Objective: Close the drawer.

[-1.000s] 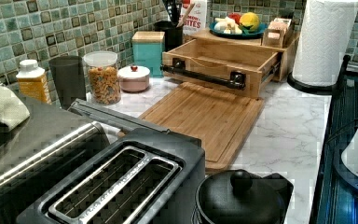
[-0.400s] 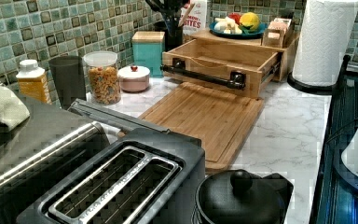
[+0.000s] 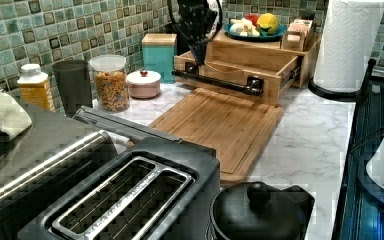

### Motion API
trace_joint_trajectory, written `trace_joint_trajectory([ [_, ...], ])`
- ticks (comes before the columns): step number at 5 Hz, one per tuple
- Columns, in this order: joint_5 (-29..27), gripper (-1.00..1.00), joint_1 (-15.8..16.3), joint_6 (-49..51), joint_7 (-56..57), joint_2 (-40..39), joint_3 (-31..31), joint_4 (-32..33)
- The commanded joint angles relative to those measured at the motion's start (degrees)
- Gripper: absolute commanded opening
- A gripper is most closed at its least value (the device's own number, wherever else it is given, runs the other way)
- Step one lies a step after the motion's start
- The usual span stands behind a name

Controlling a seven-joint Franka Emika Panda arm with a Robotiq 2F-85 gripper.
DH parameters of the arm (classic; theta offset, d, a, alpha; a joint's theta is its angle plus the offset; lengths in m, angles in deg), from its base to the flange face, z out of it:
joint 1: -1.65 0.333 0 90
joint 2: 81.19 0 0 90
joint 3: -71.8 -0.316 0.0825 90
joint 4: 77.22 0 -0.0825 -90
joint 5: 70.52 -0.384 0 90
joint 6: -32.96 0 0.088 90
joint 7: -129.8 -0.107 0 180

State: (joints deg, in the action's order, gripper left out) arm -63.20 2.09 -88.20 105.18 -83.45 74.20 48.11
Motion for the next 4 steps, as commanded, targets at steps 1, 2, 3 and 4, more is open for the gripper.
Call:
trace_joint_trajectory([
  [1,-1.8,-1.00,-2.7,-11.6,13.7,-0.8,2.2,4.5],
  [2,-0.5,-1.00,-3.8,-18.3,16.4,-1.5,2.8,6.7],
  [3,-0.7,-1.00,-5.5,-19.7,19.9,-4.1,2.9,5.7],
  [4,-0.8,-1.00,-6.8,-18.5,22.1,-5.6,2.9,4.5],
])
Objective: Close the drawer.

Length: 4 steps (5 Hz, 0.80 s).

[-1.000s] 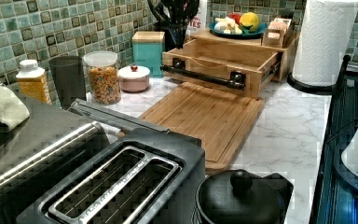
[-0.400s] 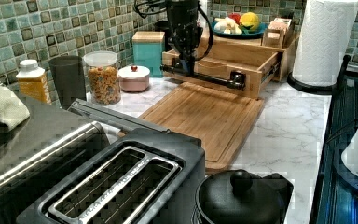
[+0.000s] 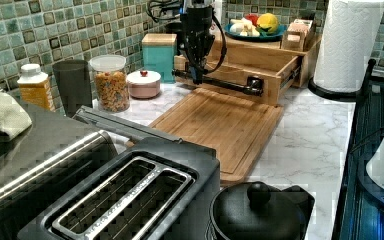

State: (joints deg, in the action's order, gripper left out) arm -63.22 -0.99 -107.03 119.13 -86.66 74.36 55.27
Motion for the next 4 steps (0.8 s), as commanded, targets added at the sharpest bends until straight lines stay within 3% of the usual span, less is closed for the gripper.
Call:
trace_joint_trajectory([
  [1,-0.7,-1.00,-4.7,-3.0,8.2,-3.4,2.6,-1.2],
  [2,-1.8,-1.00,-5.8,-4.1,10.5,-3.9,2.2,-0.5],
  [4,4.4,-1.00,-7.1,-2.7,10.3,-0.9,5.1,0.2],
])
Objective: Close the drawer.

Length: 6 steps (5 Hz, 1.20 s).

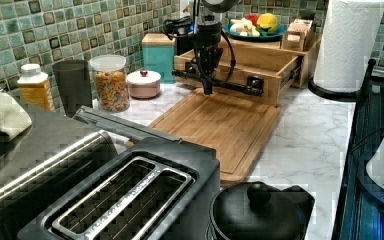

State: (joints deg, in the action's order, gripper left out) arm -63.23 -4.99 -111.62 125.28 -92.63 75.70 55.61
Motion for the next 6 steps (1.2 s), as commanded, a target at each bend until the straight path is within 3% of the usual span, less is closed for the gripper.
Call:
trace_joint_trajectory([
  [1,4.5,-1.00,-5.5,-4.1,9.9,5.8,5.2,1.6],
  [3,2.8,-1.00,-10.7,-3.0,22.0,1.5,8.7,-6.2],
  [4,4.6,-1.00,-12.1,-3.3,25.0,1.2,11.4,-8.8],
  [6,2.7,-1.00,-14.7,-5.9,31.0,-2.8,16.1,-15.0],
])
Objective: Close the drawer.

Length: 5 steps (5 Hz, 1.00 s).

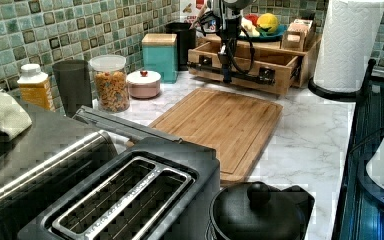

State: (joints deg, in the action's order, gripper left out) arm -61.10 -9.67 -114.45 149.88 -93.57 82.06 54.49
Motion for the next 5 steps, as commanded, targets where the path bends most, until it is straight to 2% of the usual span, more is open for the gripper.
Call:
trace_joint_trajectory([
  [1,2.1,-1.00,-12.1,-5.2,6.5,-3.3,11.6,-16.1],
  [2,1.6,-1.00,-13.6,-4.7,10.4,-4.5,13.4,-19.4],
  [3,4.8,-1.00,-11.6,-6.4,4.6,-5.3,16.3,-19.7],
  [4,-0.4,-1.00,-13.8,0.7,15.5,-2.4,12.9,-19.4],
  [5,-0.8,-1.00,-13.1,0.7,15.7,-2.4,13.7,-19.4],
])
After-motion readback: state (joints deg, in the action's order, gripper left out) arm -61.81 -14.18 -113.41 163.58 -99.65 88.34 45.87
